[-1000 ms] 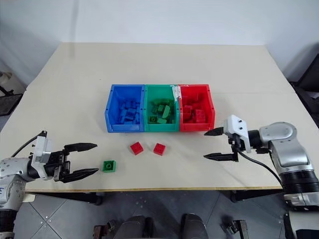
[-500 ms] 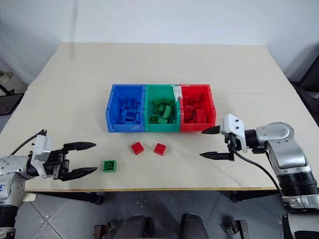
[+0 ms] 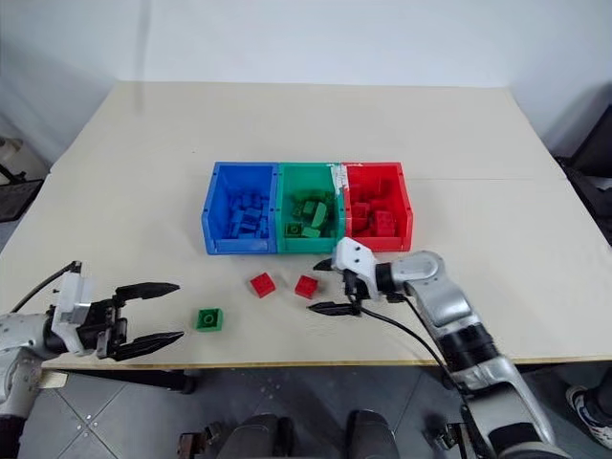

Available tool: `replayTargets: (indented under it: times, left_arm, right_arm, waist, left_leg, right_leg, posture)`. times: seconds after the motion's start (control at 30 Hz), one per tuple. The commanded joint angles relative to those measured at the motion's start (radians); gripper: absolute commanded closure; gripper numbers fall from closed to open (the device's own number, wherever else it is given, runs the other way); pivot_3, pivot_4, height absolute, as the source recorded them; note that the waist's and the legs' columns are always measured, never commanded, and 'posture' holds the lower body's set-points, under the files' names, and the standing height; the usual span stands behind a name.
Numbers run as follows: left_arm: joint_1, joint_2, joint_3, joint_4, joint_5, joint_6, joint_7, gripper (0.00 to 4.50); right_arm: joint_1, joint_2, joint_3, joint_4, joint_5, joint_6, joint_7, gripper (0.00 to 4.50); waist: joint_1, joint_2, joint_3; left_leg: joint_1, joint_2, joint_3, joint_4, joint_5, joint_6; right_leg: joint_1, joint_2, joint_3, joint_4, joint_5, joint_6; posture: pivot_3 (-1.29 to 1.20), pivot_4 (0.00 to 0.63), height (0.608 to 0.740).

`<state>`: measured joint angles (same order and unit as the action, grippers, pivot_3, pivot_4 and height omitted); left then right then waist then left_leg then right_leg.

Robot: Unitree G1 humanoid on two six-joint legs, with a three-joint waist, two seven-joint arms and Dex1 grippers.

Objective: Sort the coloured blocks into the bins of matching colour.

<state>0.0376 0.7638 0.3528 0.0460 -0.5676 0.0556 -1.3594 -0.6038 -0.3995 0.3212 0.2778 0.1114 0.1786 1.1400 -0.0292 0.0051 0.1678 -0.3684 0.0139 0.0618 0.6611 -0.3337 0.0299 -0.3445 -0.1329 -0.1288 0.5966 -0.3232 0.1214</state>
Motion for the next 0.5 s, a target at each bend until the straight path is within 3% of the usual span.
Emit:
replayTargets:
  times: [0.03, 0.1, 0.2, 0.43, 0.5]
  left_arm:
    - [0.027, -0.002, 0.036, -0.059, -0.033, 0.003, 0.019, 0.00]
    - [0.043, -0.001, 0.042, -0.073, -0.037, 0.006, 0.026, 0.00]
    - [0.069, 0.000, 0.054, -0.089, -0.043, 0.008, 0.031, 0.00]
    - [0.052, -0.001, 0.044, -0.078, -0.040, 0.007, 0.040, 0.00]
    - [0.044, -0.002, 0.040, -0.073, -0.038, 0.007, 0.040, 0.00]
  right_arm:
    - [-0.024, 0.045, 0.016, 0.054, -0.029, -0.055, -0.030, 0.03]
    - [-0.024, 0.057, 0.013, 0.056, -0.027, -0.053, -0.030, 0.03]
    - [-0.007, 0.057, 0.009, 0.032, -0.012, -0.052, -0.016, 0.59]
    - [-0.010, 0.043, -0.022, 0.008, 0.007, -0.041, -0.011, 2.94]
    - [-0.013, 0.038, -0.034, -0.004, 0.016, -0.034, -0.013, 2.98]
  waist:
    - [-0.002, 0.001, 0.001]
    - [0.000, 0.001, 0.001]
    - [-0.002, 0.001, 0.001]
    - [-0.001, 0.001, 0.001]
    - [-0.001, 0.001, 0.001]
  left_leg:
    - [0.000, 0.000, 0.000, 0.000, 0.000, 0.000]
    - [0.000, 0.000, 0.000, 0.000, 0.000, 0.000]
    - [0.000, 0.000, 0.000, 0.000, 0.000, 0.000]
    - [0.000, 0.000, -0.001, 0.000, 0.000, 0.000]
    - [0.000, 0.000, -0.001, 0.000, 0.000, 0.000]
  right_leg:
    - [0.000, 0.000, 0.000, 0.000, 0.000, 0.000]
    - [0.000, 0.000, 0.000, 0.000, 0.000, 0.000]
    - [0.000, 0.000, 0.000, 0.001, 0.000, 0.000]
    - [0.000, 0.000, 0.000, 0.001, 0.000, 0.000]
    - [-0.001, 0.000, 0.000, 0.002, 0.000, 0.000]
  posture:
    - [0.00, 0.150, 0.740]
    - [0.00, 0.150, 0.740]
    - [0.00, 0.150, 0.740]
    - [0.00, 0.150, 0.740]
    - [0.00, 0.150, 0.740]
